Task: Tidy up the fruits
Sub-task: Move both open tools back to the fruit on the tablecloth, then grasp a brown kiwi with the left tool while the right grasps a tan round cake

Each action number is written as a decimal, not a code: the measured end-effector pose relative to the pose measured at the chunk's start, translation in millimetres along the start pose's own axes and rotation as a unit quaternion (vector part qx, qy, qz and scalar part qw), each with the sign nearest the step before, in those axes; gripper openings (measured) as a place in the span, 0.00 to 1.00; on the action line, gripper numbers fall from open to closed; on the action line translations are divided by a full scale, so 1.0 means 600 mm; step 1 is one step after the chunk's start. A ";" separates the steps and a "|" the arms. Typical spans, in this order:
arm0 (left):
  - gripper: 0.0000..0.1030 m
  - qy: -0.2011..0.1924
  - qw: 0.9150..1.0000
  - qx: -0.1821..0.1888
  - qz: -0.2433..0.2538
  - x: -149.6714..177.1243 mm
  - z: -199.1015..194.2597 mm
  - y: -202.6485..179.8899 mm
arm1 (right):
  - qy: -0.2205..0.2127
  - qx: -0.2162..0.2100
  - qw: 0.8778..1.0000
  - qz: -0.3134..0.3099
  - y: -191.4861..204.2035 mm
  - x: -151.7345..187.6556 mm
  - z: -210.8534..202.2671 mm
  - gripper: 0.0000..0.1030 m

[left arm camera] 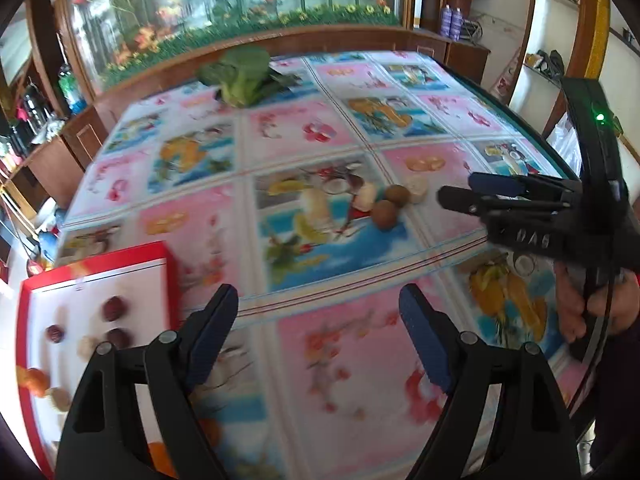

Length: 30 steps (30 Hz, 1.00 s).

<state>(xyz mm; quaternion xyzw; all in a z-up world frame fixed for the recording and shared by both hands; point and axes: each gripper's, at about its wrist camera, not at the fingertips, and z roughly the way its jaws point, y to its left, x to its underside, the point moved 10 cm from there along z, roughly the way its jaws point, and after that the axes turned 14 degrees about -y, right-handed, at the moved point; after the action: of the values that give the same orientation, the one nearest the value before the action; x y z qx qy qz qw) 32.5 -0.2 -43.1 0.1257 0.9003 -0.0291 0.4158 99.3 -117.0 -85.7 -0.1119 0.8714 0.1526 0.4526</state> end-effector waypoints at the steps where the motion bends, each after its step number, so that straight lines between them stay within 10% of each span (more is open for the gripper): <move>1: 0.81 0.002 1.000 0.003 0.000 -0.001 0.007 -0.009 | 0.007 -0.001 1.000 -0.004 -0.001 0.003 0.005 0.53; 18: 0.81 0.020 1.000 0.001 -0.011 0.000 0.043 -0.022 | 0.017 0.041 0.998 -0.052 0.003 -0.001 0.051 0.25; 30: 0.81 0.021 0.999 0.015 -0.028 -0.006 0.059 -0.046 | -0.034 0.047 0.989 0.133 -0.119 -0.062 0.002 0.24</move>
<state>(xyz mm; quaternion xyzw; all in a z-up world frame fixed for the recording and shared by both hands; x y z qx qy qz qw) 53.9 -33.3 -65.0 0.1076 0.9115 -0.0511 0.3938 144.8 -180.6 -67.5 0.0318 0.8690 0.1736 0.4622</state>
